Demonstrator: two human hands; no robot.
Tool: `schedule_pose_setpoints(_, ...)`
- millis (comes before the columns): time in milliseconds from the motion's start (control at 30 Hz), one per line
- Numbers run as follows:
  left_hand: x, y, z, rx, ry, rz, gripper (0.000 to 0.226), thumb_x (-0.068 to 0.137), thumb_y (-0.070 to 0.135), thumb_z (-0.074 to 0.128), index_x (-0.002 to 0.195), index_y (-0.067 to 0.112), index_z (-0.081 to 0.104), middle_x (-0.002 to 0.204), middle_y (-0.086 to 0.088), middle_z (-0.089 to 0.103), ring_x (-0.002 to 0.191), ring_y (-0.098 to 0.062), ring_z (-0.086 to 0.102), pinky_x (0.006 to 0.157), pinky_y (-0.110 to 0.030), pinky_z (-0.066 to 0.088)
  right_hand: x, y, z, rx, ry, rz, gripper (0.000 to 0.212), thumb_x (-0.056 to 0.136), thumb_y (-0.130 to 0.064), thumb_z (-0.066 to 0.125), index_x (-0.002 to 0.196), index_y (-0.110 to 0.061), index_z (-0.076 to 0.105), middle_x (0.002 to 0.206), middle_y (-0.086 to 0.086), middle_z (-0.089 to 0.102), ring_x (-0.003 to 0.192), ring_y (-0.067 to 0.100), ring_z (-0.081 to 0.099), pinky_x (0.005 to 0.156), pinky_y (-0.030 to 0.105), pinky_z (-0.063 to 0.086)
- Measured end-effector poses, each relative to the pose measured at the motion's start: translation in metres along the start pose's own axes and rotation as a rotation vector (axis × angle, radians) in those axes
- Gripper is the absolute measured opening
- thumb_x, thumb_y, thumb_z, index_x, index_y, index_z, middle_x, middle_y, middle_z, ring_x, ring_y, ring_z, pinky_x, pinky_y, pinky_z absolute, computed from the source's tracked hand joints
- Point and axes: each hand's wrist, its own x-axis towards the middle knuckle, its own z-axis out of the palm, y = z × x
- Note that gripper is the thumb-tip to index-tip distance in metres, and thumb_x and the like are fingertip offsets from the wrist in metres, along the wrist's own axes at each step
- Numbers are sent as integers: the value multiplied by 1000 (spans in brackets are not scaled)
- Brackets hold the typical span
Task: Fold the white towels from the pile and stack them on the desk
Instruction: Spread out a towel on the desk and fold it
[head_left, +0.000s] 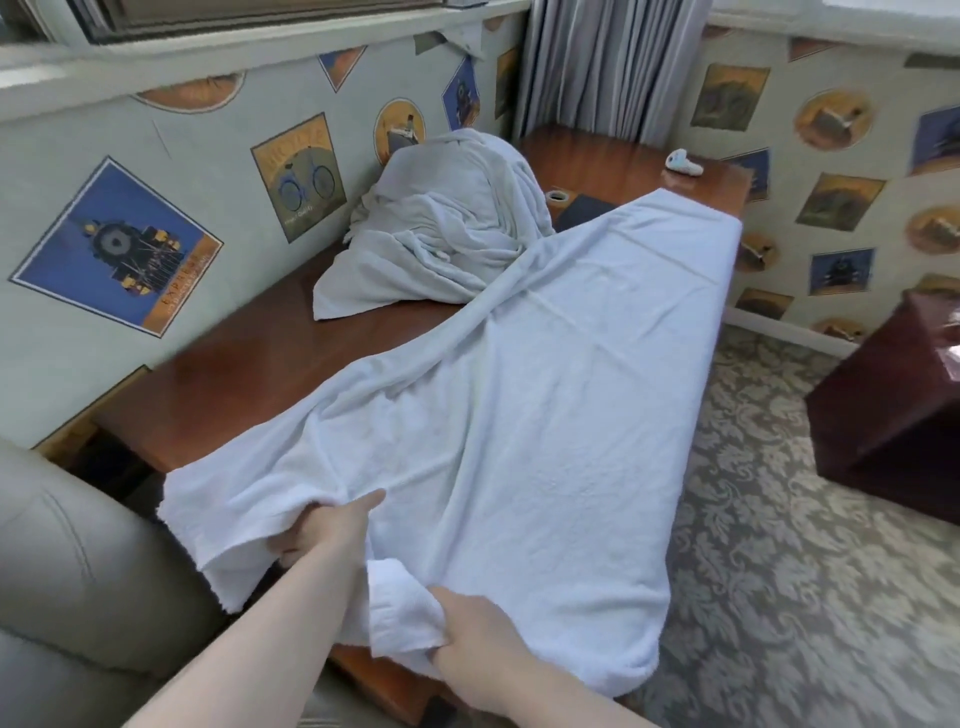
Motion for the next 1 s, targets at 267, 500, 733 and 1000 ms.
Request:
schedule_pose_setpoints(267,2,-6,12,119,-5,141,64,77,27,77,126,-3,50,132,-23,44,116,-37,45,86,-36,41,12,78,-38,-236,300,511,44,96,-44,50,135,-27,38,164,-2,-11,149,27,-18,111,68,7)
schedule_pose_setpoints(500,-4,-16,15,8,220,44,78,72,24,80,134,-4,43,137,-25,37,120,-43,39,102,-51,38,18,86,-33,-248,217,451,59,87,-59,42,135,-27,33,161,2,-23,146,31,-25,106,73,5)
schedule_pose_setpoints(733,-63,0,44,-257,383,-12,114,72,26,84,152,-2,7,159,-18,8,140,-39,21,115,-44,17,23,74,-49,62,483,427,46,88,-42,55,130,-31,38,154,-7,24,146,17,12,113,57,17)
schedule_pose_setpoints(1000,-140,53,166,262,-96,573,81,90,29,63,154,12,18,163,-9,-3,150,-21,-5,120,-35,4,5,141,-121,221,406,151,59,89,-34,61,142,-26,36,153,-11,30,144,8,22,118,27,17)
